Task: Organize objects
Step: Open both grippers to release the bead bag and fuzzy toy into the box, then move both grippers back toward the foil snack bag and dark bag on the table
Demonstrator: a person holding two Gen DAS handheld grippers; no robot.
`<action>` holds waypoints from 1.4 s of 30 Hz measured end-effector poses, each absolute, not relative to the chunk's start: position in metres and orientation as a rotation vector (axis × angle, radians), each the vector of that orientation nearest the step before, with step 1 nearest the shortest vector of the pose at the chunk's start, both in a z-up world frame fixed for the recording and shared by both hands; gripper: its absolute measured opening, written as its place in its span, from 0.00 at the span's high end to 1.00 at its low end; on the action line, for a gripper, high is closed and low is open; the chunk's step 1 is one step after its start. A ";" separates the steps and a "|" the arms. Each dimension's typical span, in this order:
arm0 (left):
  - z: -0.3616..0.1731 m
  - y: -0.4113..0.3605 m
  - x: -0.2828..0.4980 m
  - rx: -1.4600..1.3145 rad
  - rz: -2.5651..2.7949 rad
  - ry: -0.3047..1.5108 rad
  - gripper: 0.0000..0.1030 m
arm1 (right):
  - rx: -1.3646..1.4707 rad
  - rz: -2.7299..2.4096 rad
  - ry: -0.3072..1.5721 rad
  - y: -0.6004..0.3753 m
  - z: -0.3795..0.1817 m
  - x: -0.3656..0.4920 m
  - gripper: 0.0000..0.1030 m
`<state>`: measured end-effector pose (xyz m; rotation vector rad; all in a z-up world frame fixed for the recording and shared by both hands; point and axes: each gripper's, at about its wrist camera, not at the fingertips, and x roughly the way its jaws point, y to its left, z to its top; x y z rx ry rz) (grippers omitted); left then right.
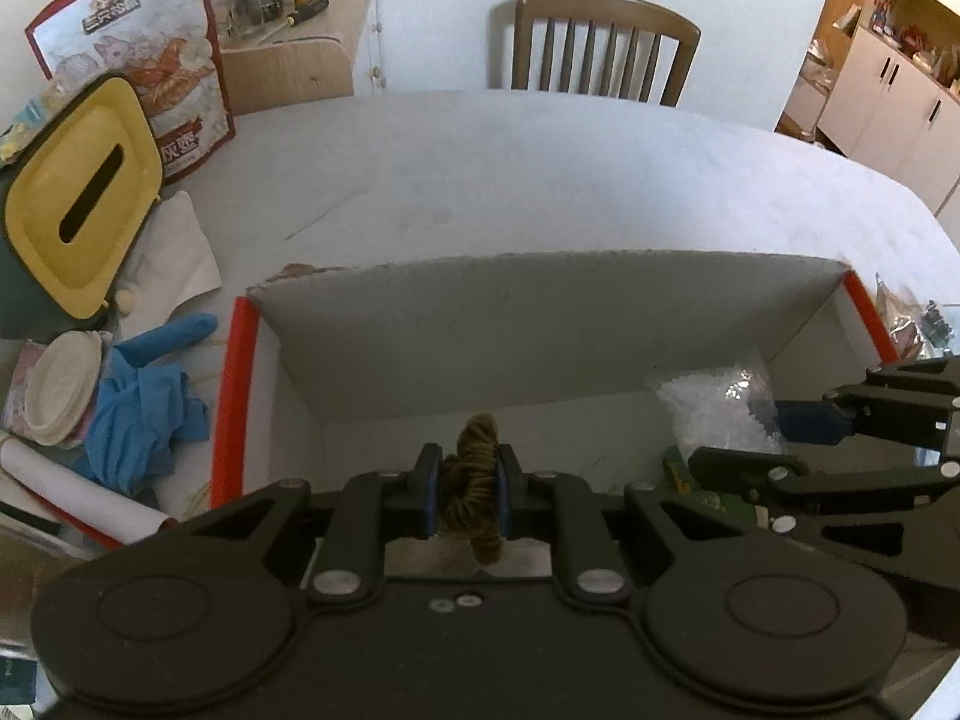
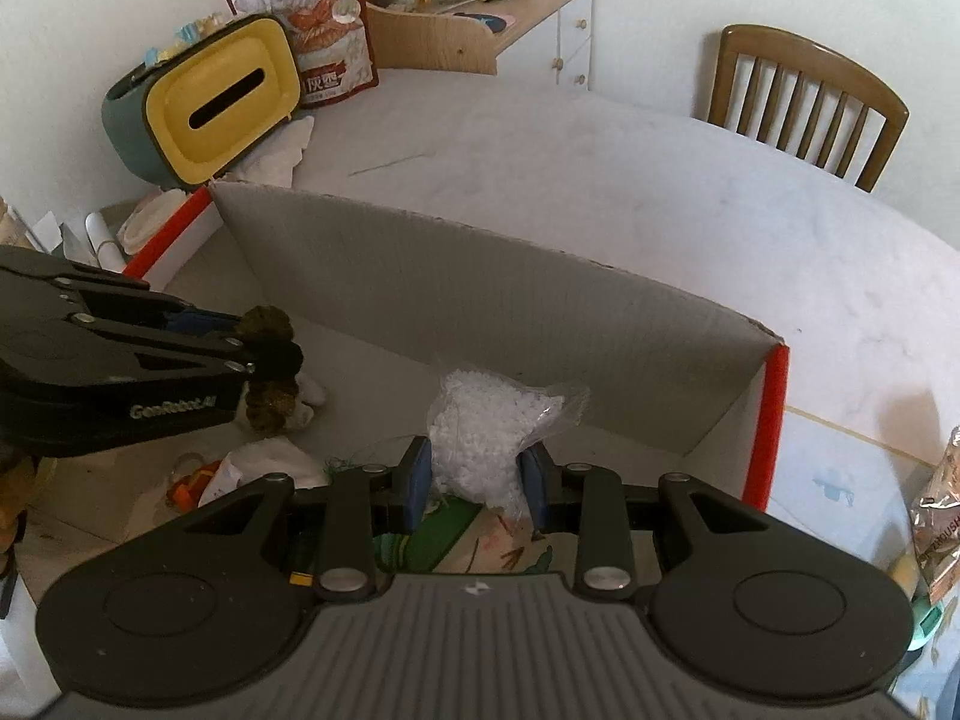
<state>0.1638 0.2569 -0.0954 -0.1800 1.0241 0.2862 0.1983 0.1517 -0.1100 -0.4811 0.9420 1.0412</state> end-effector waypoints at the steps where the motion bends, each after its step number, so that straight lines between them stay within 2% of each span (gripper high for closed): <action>1: -0.097 0.257 0.165 -0.180 0.284 1.030 0.84 | -0.482 1.041 0.945 0.153 -0.111 0.199 0.70; 11: -0.109 0.259 0.180 -0.192 0.279 1.092 0.76 | -0.451 1.042 0.979 0.154 -0.112 0.205 0.68; 16: -0.114 0.259 0.181 -0.195 0.281 1.105 0.74 | -0.429 1.050 0.975 0.149 -0.107 0.205 0.59; 27: -0.100 0.248 0.167 -0.191 0.280 1.059 0.43 | -0.397 1.088 0.930 0.125 -0.082 0.203 0.44; 32: -0.084 0.241 0.159 -0.207 0.282 1.020 0.43 | -0.369 1.114 0.906 0.106 -0.066 0.203 0.41; 42: -0.046 0.200 0.147 -0.201 0.237 0.920 0.32 | -0.296 1.143 0.830 0.054 -0.025 0.212 0.32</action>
